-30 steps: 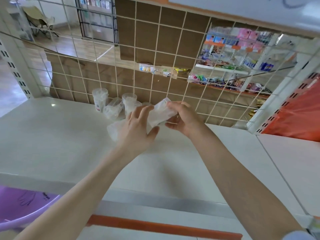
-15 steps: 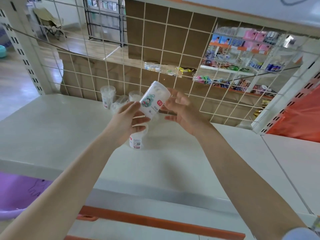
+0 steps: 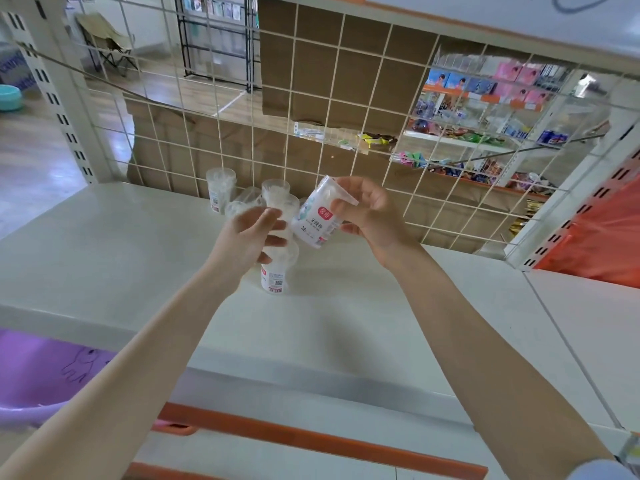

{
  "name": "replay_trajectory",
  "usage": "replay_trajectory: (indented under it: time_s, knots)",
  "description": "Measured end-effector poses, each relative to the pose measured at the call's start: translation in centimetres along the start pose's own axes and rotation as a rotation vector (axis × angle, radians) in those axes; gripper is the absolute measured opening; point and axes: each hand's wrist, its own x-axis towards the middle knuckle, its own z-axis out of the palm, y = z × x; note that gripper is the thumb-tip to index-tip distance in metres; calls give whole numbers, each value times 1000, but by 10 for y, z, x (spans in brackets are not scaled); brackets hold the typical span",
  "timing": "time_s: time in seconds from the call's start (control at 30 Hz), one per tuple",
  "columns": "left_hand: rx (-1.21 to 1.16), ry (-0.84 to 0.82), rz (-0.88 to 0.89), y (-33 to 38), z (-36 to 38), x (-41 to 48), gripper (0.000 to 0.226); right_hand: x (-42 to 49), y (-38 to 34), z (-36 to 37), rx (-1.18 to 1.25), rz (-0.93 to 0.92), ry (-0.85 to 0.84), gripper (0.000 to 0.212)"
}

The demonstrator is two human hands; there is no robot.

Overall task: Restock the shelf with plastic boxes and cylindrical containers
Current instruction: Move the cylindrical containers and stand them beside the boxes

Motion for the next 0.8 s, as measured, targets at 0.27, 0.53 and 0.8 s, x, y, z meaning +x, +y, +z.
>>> replay_trajectory:
  time_s: [0.27, 0.53, 0.8]
  knots:
    - [830, -42, 335, -23, 0, 6, 45, -10, 46, -16, -669, -74, 51, 46]
    - [892, -200, 255, -21, 0, 11, 48, -16, 69, -18, -764, 22, -20, 59]
    - [692, -69, 188, -4, -3, 15, 46, -25, 36, -2, -767, -174, -3, 53]
